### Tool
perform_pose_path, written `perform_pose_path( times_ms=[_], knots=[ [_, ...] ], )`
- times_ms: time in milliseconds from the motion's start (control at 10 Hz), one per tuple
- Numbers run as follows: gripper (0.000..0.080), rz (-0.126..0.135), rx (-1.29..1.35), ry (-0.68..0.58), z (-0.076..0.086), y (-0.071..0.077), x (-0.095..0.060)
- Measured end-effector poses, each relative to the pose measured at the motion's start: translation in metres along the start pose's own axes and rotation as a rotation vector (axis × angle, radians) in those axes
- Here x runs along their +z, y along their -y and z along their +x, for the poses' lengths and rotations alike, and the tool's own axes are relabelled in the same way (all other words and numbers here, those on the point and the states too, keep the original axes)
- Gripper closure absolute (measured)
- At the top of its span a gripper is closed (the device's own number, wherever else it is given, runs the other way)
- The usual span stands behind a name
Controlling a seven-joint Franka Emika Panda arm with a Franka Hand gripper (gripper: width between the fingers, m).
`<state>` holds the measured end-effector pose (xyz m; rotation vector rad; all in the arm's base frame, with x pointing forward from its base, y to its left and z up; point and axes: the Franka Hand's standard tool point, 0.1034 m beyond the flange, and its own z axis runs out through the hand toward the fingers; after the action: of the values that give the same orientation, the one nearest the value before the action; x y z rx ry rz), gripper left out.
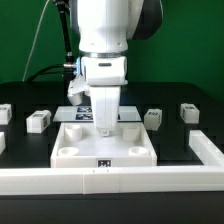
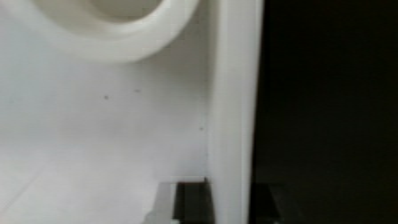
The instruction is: Assemble one leg
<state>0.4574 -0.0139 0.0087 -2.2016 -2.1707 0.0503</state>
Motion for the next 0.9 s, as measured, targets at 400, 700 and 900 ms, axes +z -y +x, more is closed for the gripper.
perform_pose_path(
  times_ms=[400,700,900],
  knots=[
    [0.0739,-0.005,-0.010,-0.018,0.035,-0.006,-0.001],
    [0.0739,-0.016,-0.024,-0.033,0.058,-0.014,-0.001],
    [0.0739,-0.016,-0.023,-0.033,0.058,-0.014,-0.001]
  ],
)
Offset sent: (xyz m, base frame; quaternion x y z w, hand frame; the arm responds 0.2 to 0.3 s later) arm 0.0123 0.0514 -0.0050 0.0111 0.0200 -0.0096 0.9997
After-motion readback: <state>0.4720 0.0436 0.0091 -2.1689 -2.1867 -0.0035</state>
